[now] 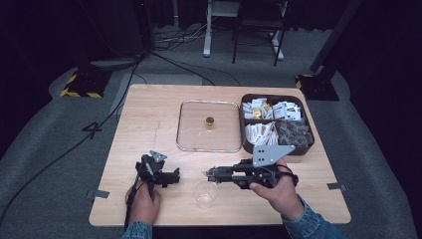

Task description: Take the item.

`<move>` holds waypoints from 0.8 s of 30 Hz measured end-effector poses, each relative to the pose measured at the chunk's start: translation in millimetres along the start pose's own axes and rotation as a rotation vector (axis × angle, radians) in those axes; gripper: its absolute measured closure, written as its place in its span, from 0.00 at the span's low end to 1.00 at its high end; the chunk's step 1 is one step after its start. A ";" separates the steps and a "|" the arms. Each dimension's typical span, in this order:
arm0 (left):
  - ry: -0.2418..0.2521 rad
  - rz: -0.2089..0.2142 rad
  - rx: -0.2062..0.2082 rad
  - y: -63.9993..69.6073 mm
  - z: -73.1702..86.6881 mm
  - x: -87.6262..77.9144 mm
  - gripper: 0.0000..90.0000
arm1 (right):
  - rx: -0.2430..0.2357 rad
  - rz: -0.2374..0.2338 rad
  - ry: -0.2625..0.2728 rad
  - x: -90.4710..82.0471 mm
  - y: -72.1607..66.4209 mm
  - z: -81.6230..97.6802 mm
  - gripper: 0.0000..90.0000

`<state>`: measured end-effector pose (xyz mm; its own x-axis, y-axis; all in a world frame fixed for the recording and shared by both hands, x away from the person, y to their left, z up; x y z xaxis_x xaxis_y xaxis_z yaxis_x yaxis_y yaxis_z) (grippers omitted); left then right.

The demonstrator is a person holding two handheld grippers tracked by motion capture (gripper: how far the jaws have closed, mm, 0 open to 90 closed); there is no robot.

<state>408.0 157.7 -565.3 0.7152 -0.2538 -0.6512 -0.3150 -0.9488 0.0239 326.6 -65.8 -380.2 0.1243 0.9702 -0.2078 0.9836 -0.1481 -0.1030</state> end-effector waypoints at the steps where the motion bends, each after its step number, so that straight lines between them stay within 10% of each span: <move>1: 0.000 0.000 0.000 0.0 0.0 0.0 0.00 | 0.003 -0.004 -0.003 2.6 -0.7 1.4 0.89; 24: 0.000 0.000 0.000 0.0 0.0 0.0 0.00 | 0.029 -0.030 -0.094 31.8 2.0 41.5 0.89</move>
<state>408.0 157.7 -565.2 0.7149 -0.2538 -0.6515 -0.3149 -0.9488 0.0240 327.1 -43.1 -427.4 0.0806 0.9524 -0.2940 0.9823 -0.1260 -0.1389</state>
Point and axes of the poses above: each handheld gripper's, and its own axes: x roughly forward along the jaws, z roughly out of its underside, y roughly to its right, the point moved 8 cm from there along x, roughly forward along the jaws, and after that the axes turned 8 degrees about y, right-handed, at the moved point
